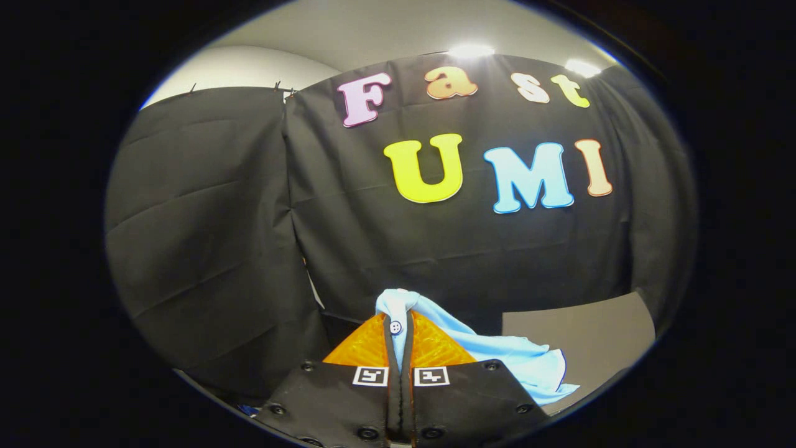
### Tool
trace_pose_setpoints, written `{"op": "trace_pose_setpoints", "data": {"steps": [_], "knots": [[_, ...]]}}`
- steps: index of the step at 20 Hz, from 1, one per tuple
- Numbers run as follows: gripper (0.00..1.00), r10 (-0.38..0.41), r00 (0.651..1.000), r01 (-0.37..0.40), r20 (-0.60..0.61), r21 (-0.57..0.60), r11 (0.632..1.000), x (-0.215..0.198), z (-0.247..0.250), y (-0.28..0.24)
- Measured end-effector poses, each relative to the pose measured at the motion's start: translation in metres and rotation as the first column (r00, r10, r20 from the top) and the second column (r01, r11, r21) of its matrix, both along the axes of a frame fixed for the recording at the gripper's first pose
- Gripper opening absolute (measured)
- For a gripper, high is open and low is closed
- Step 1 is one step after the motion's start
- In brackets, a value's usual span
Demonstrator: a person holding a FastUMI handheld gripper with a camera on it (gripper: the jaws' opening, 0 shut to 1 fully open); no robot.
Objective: Put the clothes into the washing machine and then close the washing machine lid.
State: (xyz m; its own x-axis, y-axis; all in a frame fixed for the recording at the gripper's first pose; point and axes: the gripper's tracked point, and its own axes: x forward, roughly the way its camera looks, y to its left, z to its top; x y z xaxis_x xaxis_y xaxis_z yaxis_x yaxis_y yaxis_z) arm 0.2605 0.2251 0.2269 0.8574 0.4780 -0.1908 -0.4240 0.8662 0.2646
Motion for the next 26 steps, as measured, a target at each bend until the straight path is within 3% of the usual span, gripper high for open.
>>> {"op": "trace_pose_setpoints", "data": {"steps": [14, 26], "knots": [[0.01, 0.112, 0.994, -0.112, -0.017, 0.004, 0.994, -0.028, 0.007, 0.102], [0.01, 0.14, 0.987, -0.143, -0.078, -0.032, 0.989, -0.022, -0.045, 0.134]]}}
